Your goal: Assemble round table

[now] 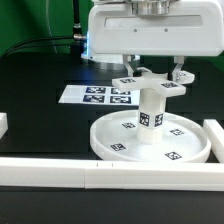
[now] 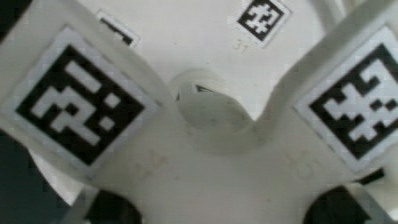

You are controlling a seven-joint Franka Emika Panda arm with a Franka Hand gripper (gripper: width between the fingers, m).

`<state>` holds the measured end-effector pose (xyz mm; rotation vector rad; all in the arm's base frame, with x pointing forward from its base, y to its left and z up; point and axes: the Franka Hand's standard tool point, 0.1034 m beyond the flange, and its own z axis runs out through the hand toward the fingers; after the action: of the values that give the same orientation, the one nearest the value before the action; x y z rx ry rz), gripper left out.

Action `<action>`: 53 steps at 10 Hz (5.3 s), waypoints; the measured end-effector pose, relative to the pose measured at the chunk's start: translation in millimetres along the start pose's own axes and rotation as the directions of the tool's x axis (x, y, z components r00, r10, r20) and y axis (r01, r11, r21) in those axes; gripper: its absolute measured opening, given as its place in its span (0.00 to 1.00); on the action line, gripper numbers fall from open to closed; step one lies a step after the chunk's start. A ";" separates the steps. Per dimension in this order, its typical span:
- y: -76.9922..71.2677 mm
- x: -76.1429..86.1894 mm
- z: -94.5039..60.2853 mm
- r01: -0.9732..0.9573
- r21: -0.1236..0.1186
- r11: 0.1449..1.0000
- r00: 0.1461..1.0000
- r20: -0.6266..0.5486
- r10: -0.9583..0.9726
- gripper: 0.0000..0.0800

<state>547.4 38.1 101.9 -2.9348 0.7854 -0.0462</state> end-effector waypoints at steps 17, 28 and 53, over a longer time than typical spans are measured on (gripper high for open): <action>-1.8 6.1 -0.1 -0.943 0.101 0.318 0.328 0.106 0.939 0.78; -24.2 -1.1 -32.6 -0.548 0.055 0.835 0.836 0.061 0.545 0.81; -11.3 12.0 -28.6 0.980 0.040 -0.194 -0.196 0.058 -0.979 0.81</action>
Offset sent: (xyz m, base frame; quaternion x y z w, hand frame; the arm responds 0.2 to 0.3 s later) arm -0.0069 0.0000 -0.0085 0.0234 -0.0250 0.2461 0.9686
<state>561.8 39.2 131.6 -2.5187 -1.8088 -0.0440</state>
